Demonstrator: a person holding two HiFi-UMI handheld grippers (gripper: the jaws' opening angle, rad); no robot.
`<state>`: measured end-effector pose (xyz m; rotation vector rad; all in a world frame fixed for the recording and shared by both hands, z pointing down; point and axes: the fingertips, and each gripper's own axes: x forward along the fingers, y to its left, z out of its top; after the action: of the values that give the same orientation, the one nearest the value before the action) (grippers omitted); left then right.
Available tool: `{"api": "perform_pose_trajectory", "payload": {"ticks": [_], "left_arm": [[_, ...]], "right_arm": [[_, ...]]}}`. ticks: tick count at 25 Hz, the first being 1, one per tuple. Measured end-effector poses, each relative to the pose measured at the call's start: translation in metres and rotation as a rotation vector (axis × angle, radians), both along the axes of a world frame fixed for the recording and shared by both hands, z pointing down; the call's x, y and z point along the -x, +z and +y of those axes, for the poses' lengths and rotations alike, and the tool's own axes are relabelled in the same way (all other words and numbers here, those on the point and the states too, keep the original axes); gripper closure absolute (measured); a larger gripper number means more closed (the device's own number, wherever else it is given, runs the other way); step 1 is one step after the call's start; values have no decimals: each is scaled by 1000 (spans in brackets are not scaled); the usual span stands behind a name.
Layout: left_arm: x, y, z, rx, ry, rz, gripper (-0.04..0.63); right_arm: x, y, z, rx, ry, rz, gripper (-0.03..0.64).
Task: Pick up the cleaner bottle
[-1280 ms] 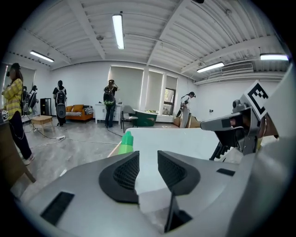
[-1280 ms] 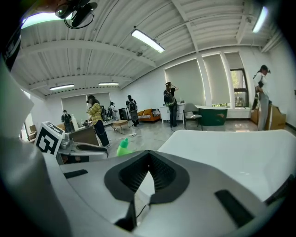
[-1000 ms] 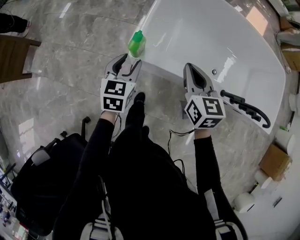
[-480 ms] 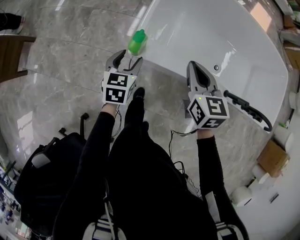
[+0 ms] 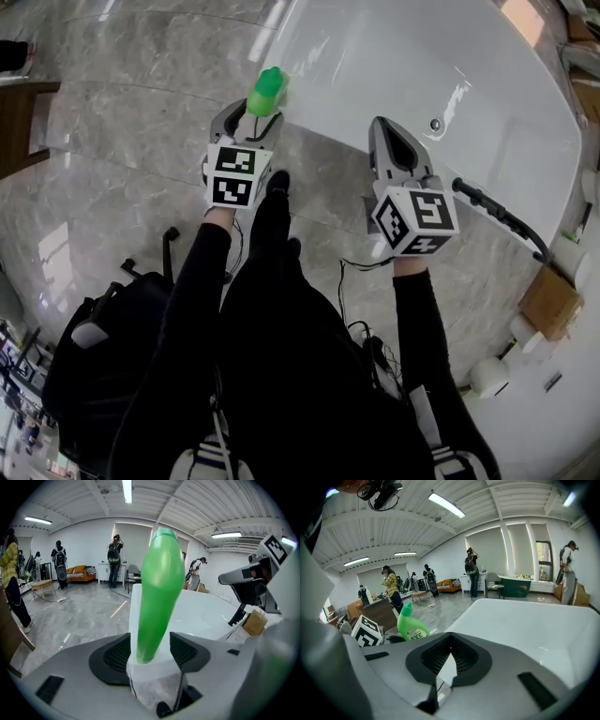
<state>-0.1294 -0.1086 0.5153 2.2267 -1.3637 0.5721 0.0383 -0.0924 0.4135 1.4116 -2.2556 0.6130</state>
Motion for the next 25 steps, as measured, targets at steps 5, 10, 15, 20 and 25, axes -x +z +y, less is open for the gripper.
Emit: {"api": "perform_pose_trajectory", "payload": {"ticks": [5,10,15,20,25], "left_arm": [[-4,10,-7,-21,-7,5,330],[-4,17,-10,-29,-33,21,330],[-6,24,-16,-45,-39,27,330],[-12,27,-26,-73,-29,25,330],[-17,30,-32,-97,-19,16,330]], "right_arm": [[4,14,-10,16,-3,5,615],[10,25,-12,38,-10,2,615],[17,37,-14,56,-26,-2,615],[21,47,-20,69,-42,-6,615],[25,53,-25,74,-54,-7,615]]}}
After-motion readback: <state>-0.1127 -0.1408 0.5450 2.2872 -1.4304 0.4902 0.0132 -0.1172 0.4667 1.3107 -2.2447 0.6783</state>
